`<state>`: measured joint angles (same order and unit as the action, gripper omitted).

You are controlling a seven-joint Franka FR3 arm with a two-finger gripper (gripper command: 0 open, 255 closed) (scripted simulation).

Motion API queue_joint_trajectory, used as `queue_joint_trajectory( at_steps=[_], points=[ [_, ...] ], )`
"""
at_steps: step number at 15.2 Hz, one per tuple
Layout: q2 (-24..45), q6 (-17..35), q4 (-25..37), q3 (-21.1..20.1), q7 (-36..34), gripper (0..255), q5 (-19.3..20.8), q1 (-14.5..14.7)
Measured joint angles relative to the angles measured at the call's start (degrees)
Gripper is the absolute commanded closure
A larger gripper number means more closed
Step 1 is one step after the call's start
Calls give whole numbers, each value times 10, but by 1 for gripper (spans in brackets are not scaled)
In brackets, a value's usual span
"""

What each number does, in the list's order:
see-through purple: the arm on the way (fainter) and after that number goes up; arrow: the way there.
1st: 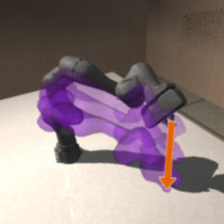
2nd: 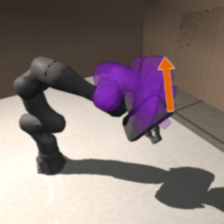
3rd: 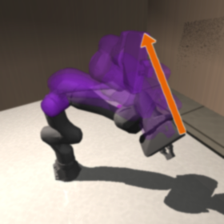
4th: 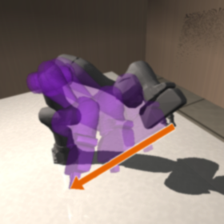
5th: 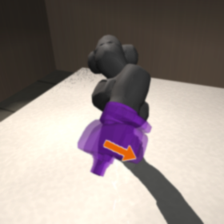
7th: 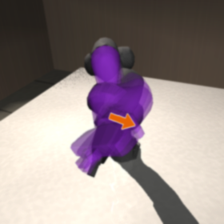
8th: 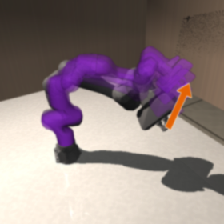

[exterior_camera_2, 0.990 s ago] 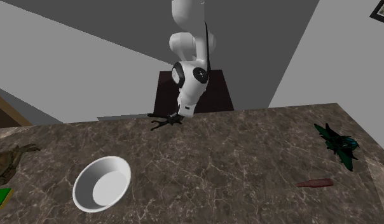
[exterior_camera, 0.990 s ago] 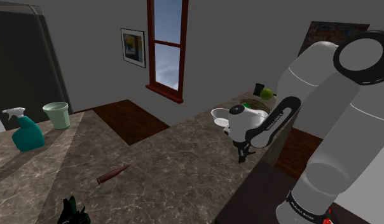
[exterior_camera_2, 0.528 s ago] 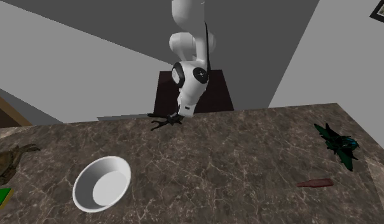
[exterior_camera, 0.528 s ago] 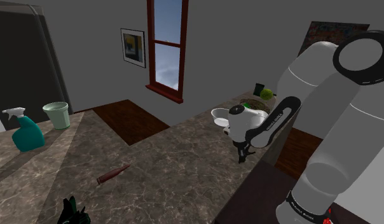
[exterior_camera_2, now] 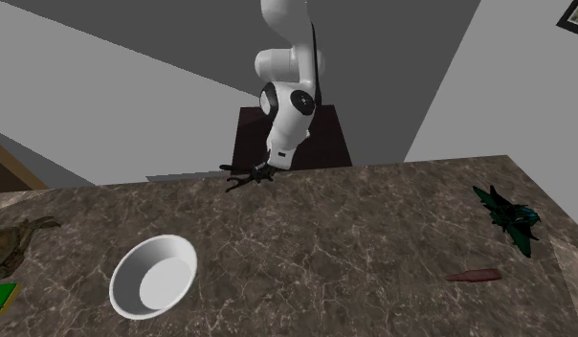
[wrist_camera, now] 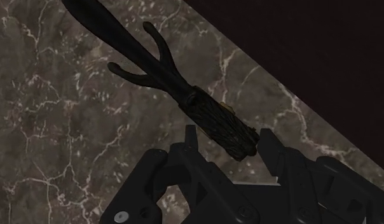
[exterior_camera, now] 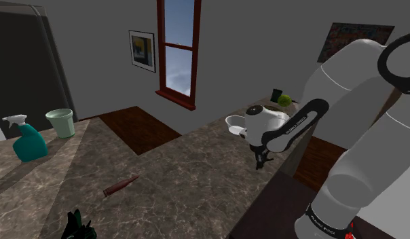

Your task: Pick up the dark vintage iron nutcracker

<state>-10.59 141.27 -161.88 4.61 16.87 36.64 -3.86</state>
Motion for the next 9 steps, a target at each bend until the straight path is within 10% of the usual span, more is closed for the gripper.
queue_joint_trajectory(
  at_steps=[9],
  points=[
    [-82,-81,7,1,55,255,-51,16]
  ],
)
